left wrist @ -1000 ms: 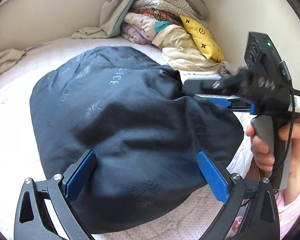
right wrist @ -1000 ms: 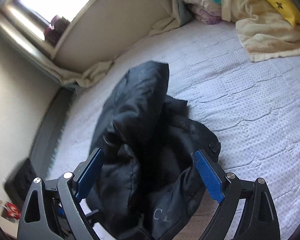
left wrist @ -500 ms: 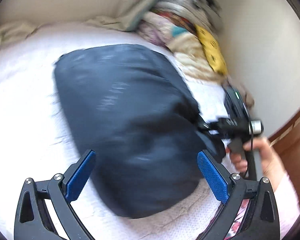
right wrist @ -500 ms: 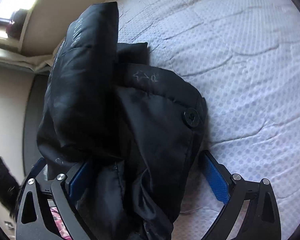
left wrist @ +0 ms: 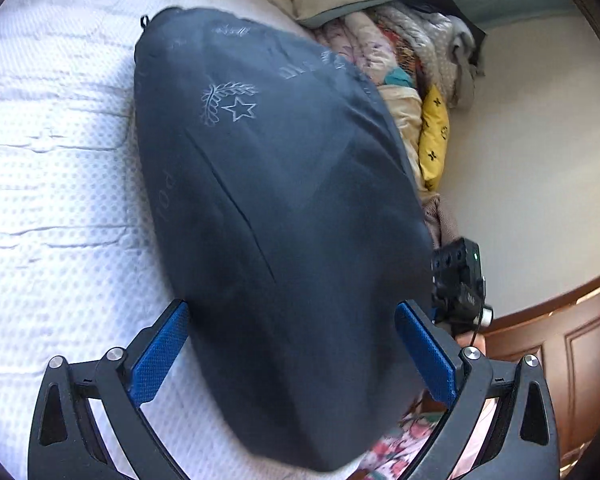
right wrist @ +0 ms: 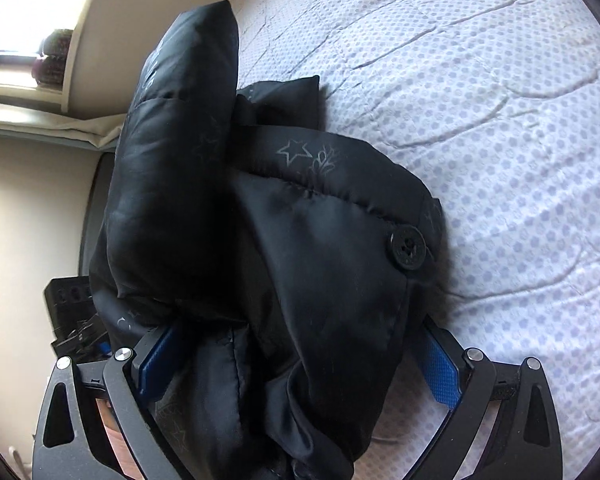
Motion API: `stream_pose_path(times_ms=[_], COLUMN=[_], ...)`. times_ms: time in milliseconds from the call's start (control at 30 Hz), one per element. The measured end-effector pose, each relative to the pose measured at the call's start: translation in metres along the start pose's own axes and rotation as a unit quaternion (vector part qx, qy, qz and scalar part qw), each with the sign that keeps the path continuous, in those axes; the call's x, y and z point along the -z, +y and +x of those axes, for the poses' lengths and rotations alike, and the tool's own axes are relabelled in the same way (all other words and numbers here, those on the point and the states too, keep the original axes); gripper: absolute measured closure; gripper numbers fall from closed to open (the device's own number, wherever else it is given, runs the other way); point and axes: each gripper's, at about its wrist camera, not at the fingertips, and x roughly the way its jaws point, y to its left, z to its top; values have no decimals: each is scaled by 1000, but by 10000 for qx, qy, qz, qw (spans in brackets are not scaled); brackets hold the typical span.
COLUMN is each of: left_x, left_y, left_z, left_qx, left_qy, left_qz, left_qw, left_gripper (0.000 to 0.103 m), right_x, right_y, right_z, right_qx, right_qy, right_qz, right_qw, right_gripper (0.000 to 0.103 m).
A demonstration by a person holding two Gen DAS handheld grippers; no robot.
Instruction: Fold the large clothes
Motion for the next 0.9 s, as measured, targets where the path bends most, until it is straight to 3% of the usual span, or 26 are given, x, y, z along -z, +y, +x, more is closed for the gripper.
stream_pose_path(times_ms=[333,433,667,800,900], left_x=[0,0,6,9,12], left_y=[21,22,11,9,10], left_z=[21,22,9,-10,-32], left_qx=[355,375,136,-61,-217], left_qy=[-72,-100,-315,-474,-622], left_qz=[-285,-303,-52,127,233], left_qw=[9989,9988,9994,9988,9976], left_gripper=[0,1,16,18,19], right_x=[-8,-7,-6,-1,2], right_y=[-2,12,36,48,65], right_z=[16,29,53,50,56], right_qx=[-283,-516,-636,-735,-771], right_qy=[136,307,553,502,502], right_qz=[-217,-209,-355,-552,-732], right_qw=[9993,9980,9958,9945,9931], right_gripper=[6,16,30,40,43])
